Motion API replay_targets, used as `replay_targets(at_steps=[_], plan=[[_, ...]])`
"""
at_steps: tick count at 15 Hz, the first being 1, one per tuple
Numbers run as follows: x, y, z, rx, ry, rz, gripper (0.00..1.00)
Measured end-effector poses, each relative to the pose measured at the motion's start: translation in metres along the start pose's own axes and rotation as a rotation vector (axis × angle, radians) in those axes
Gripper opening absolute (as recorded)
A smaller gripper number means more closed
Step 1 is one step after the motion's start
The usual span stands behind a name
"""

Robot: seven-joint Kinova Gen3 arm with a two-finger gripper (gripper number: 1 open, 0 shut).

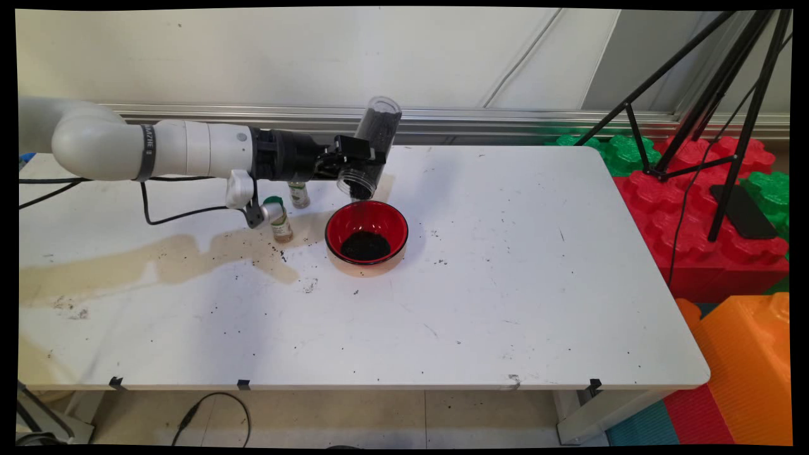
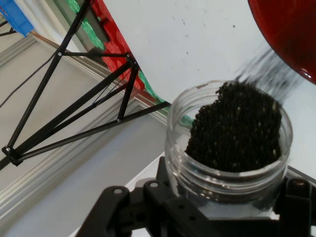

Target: Pour the black seasoning powder in the red bowl

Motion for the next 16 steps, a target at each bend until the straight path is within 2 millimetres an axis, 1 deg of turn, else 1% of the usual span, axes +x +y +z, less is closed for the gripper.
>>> replay_targets(at_steps=[6,16], plan=[[-0.0001,-0.0013,-0.0012,-0.003,0.007,-0.063,0.0],[-0.0022,-0.0091,-0.0041,0.001,0.018,-0.256,0.0]])
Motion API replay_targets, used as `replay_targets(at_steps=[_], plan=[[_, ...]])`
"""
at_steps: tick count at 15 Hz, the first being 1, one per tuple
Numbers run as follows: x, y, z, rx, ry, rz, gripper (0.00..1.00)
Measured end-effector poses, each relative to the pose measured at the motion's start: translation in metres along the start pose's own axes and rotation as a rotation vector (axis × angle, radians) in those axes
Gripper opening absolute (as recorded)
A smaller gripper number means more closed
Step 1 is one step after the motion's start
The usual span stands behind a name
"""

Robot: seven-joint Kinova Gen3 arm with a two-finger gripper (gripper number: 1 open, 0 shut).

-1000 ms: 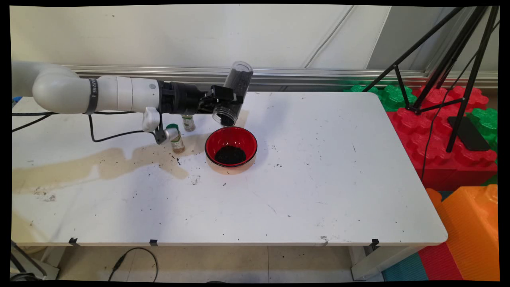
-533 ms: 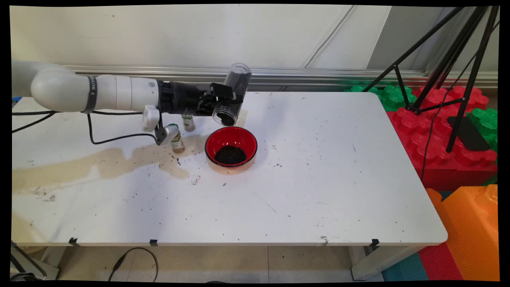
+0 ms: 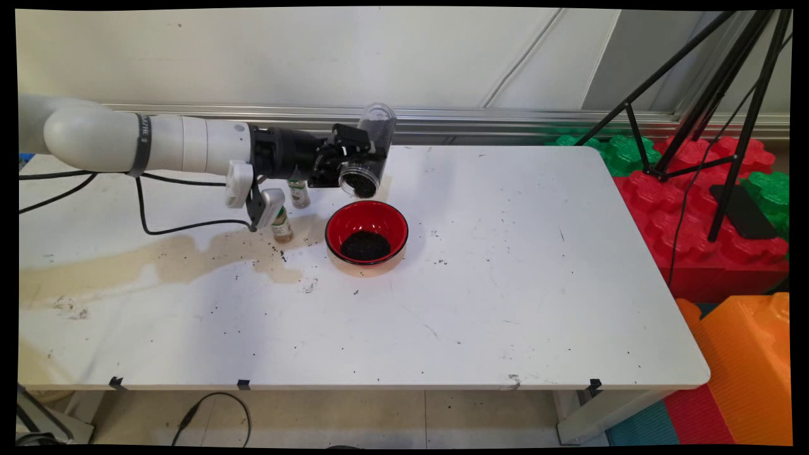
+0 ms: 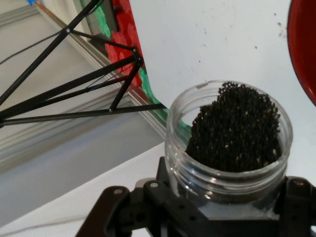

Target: Pour the black seasoning powder in the red bowl

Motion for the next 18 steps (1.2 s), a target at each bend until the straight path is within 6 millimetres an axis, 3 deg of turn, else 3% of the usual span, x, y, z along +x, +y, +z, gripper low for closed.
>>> replay_targets(at_steps=[9,18], plan=[[0.003,-0.017,-0.007,-0.005,-0.005,-0.205,0.0],[0.007,-0.04,-0.026,-0.017,0.009,-0.434,0.0]])
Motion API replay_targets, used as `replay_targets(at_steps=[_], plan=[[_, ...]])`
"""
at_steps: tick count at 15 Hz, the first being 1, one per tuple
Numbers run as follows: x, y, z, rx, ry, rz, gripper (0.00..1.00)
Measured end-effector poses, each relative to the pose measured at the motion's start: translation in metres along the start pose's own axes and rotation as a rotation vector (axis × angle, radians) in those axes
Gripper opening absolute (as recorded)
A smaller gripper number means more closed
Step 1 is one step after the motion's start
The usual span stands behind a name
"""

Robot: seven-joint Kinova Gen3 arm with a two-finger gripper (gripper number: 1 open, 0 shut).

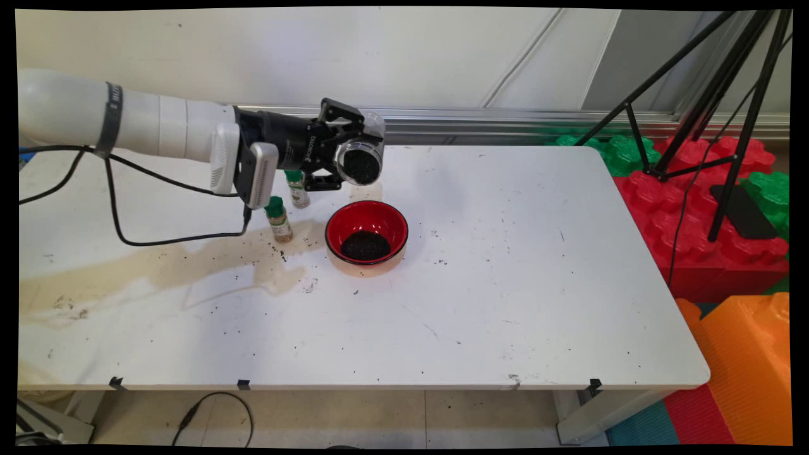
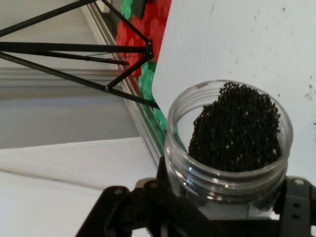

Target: Pour the black seasoning powder in the red bowl

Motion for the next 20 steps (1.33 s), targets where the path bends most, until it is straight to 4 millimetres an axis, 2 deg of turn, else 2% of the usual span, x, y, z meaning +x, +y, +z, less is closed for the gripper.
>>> replay_targets(at_steps=[8,20], plan=[[0.005,-0.013,-0.02,-0.015,0.053,-0.188,0.0],[-0.006,-0.026,-0.045,-0.046,0.133,-0.496,0.0]])
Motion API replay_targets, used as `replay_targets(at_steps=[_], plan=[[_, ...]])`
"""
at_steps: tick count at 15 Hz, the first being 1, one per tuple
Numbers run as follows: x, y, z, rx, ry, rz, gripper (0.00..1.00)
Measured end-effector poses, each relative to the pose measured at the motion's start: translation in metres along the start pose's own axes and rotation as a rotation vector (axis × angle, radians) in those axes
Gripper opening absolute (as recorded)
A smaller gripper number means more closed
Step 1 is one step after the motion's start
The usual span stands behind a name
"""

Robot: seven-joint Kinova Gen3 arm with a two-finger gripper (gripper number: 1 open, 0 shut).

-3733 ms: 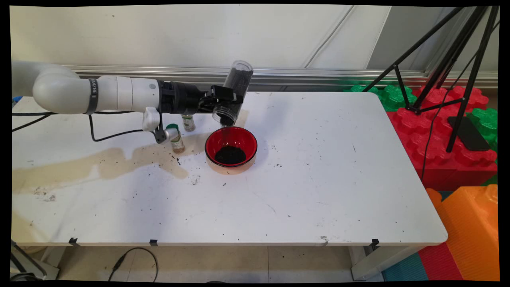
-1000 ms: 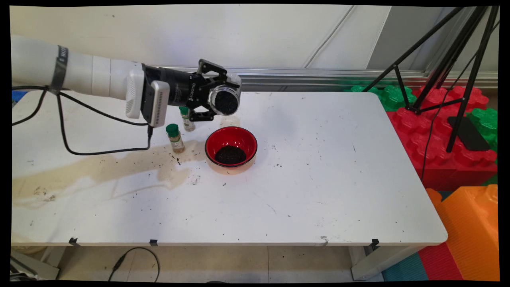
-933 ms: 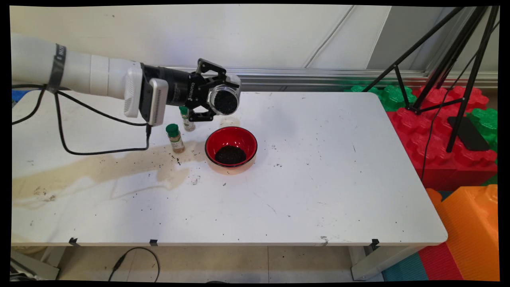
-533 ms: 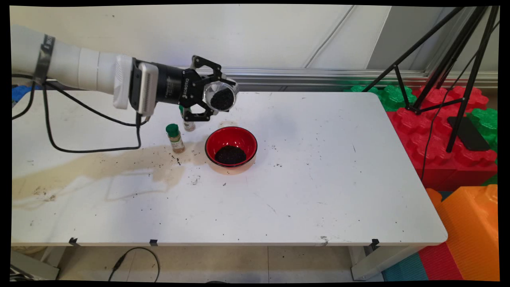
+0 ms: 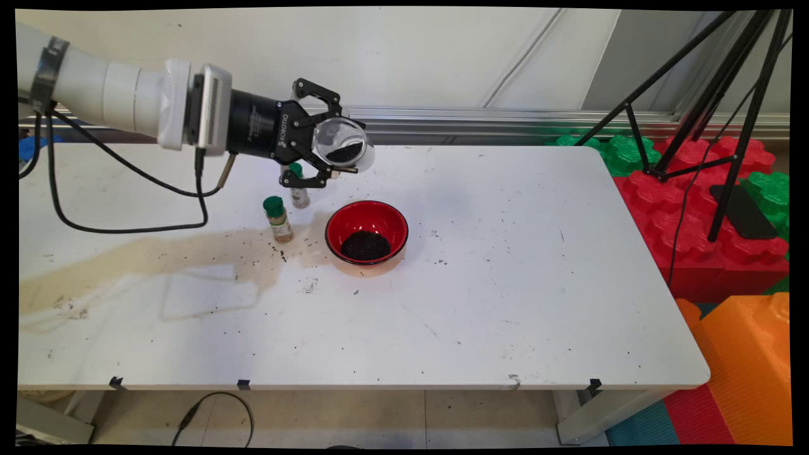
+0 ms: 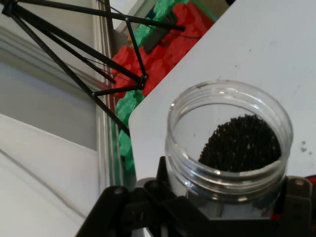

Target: Pour the black seasoning powder in the red bowl

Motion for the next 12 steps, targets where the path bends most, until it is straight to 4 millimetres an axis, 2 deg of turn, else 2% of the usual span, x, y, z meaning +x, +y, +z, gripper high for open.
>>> replay_targets(at_steps=[12], plan=[[-0.004,-0.007,-0.029,-0.092,0.098,-0.418,0.0]])
